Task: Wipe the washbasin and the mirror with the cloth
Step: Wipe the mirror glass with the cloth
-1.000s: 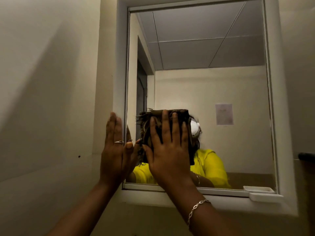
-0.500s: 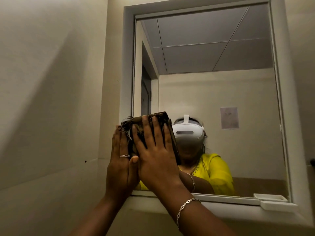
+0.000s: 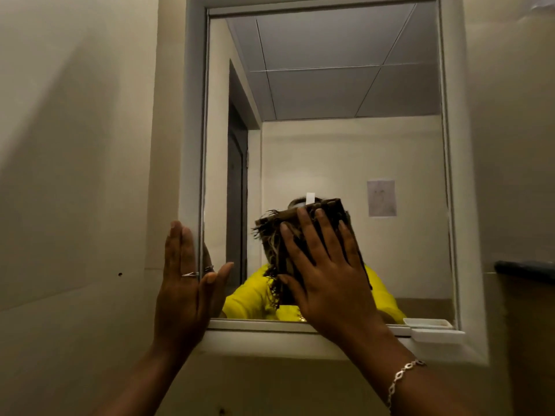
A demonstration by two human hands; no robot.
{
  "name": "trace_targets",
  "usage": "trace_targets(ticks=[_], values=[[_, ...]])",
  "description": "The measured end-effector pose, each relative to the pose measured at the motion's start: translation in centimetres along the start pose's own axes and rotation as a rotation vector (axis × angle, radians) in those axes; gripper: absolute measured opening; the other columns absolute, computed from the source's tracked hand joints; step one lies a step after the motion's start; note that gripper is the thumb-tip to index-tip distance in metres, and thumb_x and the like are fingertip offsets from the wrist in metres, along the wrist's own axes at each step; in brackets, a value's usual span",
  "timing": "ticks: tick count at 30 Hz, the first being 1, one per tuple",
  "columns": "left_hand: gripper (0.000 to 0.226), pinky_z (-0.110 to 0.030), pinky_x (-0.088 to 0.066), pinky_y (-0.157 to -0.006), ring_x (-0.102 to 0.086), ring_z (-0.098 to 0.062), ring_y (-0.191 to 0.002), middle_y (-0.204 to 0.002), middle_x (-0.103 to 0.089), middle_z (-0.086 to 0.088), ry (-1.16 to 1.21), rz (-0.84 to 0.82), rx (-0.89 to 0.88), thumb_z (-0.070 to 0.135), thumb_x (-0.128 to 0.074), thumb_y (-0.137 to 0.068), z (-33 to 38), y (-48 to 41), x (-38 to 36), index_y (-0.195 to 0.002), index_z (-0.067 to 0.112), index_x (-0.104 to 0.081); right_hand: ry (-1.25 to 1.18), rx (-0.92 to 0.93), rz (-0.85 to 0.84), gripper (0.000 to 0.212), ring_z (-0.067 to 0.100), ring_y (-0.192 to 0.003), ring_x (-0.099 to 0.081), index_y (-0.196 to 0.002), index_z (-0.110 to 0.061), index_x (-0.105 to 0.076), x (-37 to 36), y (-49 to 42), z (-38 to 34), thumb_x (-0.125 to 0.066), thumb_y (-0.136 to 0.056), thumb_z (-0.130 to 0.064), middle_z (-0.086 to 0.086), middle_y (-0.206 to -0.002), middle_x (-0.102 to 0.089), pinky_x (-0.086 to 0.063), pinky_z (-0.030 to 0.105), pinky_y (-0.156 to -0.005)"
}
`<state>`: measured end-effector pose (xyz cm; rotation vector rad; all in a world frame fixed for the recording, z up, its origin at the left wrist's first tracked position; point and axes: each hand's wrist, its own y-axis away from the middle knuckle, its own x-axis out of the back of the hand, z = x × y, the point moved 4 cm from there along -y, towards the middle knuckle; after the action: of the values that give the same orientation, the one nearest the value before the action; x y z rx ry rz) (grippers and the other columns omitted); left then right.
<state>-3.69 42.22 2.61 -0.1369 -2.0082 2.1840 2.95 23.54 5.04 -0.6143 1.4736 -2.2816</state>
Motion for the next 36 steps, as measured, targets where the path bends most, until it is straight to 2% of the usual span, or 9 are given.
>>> trace_targets(ticks=[6,10,16,22,25,31,36], values=[[0.075,-0.048,-0.027,-0.106,-0.003,-0.019,-0.143,-0.154,-0.003,-0.012,-0.040,-0.013,-0.005,0.057,-0.014,-0.093,-1.1,0.5,-0.6,-0.144,0.002,-0.008,0.046,-0.083,-0.041,0.058,0.032,-0.142,-0.013,-0.146,-0.019,-0.021,1.1,2.9,5.2,-0.021,-0.096,-0.048,0.013,-0.154,-0.019,-0.014,0.050,-0.114],[0.070,-0.050,-0.028,-0.104,-0.001,-0.017,-0.143,-0.154,-0.004,-0.010,-0.037,-0.006,-0.016,0.052,-0.016,-0.094,-1.0,1.0,-0.7,-0.144,0.003,-0.009,0.103,-0.149,-0.048,0.061,0.032,-0.143,-0.011,-0.147,-0.018,-0.018,2.0,4.4,8.9,-0.023,-0.095,-0.049,0.013,-0.155,-0.015,-0.012,0.051,-0.114],[0.073,-0.042,-0.031,-0.099,0.000,-0.012,-0.143,-0.153,-0.006,-0.015,-0.044,-0.002,0.007,0.053,-0.015,-0.094,-0.9,1.1,-0.8,-0.143,-0.001,-0.012,0.177,-0.266,-0.022,0.063,0.032,-0.143,-0.009,-0.147,-0.017,-0.018,3.4,5.4,12.1,-0.019,-0.094,-0.051,0.015,-0.155,-0.015,-0.007,0.049,-0.115],[0.072,-0.035,-0.027,-0.100,0.002,-0.007,-0.142,-0.152,-0.008,-0.019,-0.041,0.007,0.014,0.051,-0.016,-0.095,-0.5,1.6,-0.7,-0.142,-0.002,-0.012,0.193,-0.412,0.021,0.064,0.033,-0.142,-0.008,-0.147,-0.015,-0.018,3.1,5.9,11.3,-0.020,-0.094,-0.050,0.018,-0.154,-0.015,-0.004,0.049,-0.114],[0.072,-0.033,-0.024,-0.106,0.001,-0.009,-0.142,-0.153,-0.006,-0.016,-0.020,0.001,0.027,0.052,-0.016,-0.094,-0.6,2.0,-0.7,-0.143,0.000,-0.011,0.202,-0.463,0.021,0.066,0.035,-0.142,-0.007,-0.147,-0.014,-0.018,2.7,6.4,10.3,-0.016,-0.094,-0.053,0.020,-0.154,-0.014,-0.003,0.050,-0.113],[0.067,-0.009,-0.008,-0.110,0.000,-0.015,-0.143,-0.153,-0.005,-0.015,0.030,-0.005,0.011,0.047,-0.018,-0.096,-1.0,2.5,-0.8,-0.143,0.001,-0.010,0.187,-0.505,0.000,0.069,0.038,-0.141,-0.008,-0.147,-0.010,-0.018,2.0,7.3,8.1,-0.011,-0.094,-0.054,0.023,-0.153,-0.013,-0.007,0.054,-0.112],[0.067,-0.012,-0.010,-0.111,-0.002,-0.014,-0.143,-0.153,-0.007,-0.014,0.063,0.017,0.012,0.048,-0.017,-0.096,-1.1,2.5,-0.9,-0.143,0.001,-0.012,0.169,-0.486,-0.007,0.068,0.040,-0.141,-0.006,-0.147,-0.008,-0.017,1.6,6.8,6.4,-0.014,-0.095,-0.051,0.023,-0.153,-0.010,-0.008,0.054,-0.113]])
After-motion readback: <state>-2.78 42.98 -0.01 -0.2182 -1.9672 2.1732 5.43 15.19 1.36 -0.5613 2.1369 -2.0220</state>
